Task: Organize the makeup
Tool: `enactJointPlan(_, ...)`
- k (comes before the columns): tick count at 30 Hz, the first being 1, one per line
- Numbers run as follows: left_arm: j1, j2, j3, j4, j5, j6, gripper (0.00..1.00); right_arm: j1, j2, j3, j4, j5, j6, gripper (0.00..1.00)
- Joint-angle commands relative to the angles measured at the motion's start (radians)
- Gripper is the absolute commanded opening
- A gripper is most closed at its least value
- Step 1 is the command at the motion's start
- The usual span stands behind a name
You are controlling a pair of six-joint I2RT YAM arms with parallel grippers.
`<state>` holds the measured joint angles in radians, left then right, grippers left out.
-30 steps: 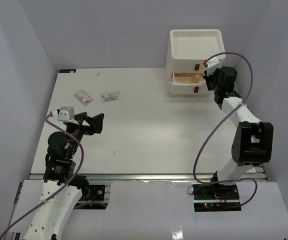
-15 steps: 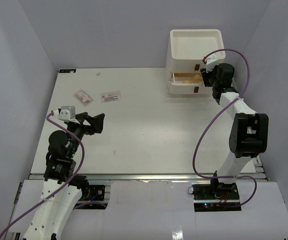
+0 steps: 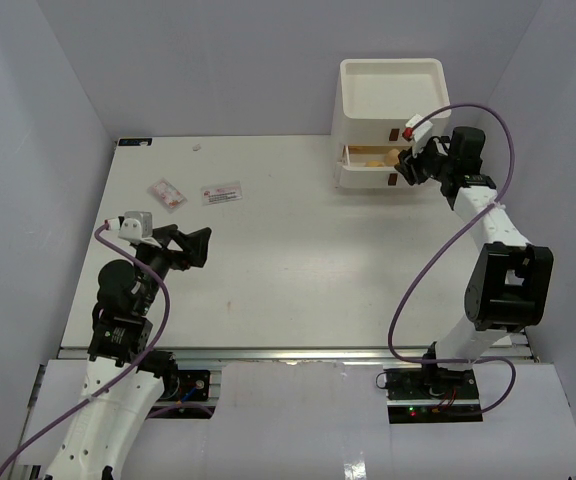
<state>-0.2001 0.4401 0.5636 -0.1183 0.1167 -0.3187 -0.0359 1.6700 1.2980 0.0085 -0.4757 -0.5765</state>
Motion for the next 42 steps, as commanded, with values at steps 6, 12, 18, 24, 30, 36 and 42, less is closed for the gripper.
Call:
enactJointPlan(6,-0.001,0.009,-0.003,0.025,0.028,0.006,0.98,0.008,0.011,0.027,-0.489,-0.409,-0.640,0.30)
enactJointPlan(12,-0.001,0.014,-0.004,0.026,0.034,0.006,0.98,0.033,0.063,0.053,-0.491,-0.181,-0.678,0.08)
enactJointPlan(18,-0.001,0.022,-0.004,0.027,0.040,0.006,0.98,0.075,0.100,0.011,-0.381,0.007,-0.749,0.08)
enactJointPlan(24,0.001,0.034,-0.001,0.026,0.042,0.008,0.98,0.111,0.162,0.021,-0.295,0.098,-0.849,0.08)
enactJointPlan(30,0.003,0.041,0.000,0.024,0.039,0.009,0.98,0.145,0.248,0.105,-0.143,0.225,-0.761,0.12)
enactJointPlan(36,0.010,0.048,0.000,0.025,0.042,0.009,0.98,0.157,0.266,0.129,0.098,0.277,-0.590,0.27)
enactJointPlan(42,0.013,0.057,0.001,0.026,0.047,0.009,0.98,0.174,0.307,0.164,0.142,0.310,-0.547,0.40)
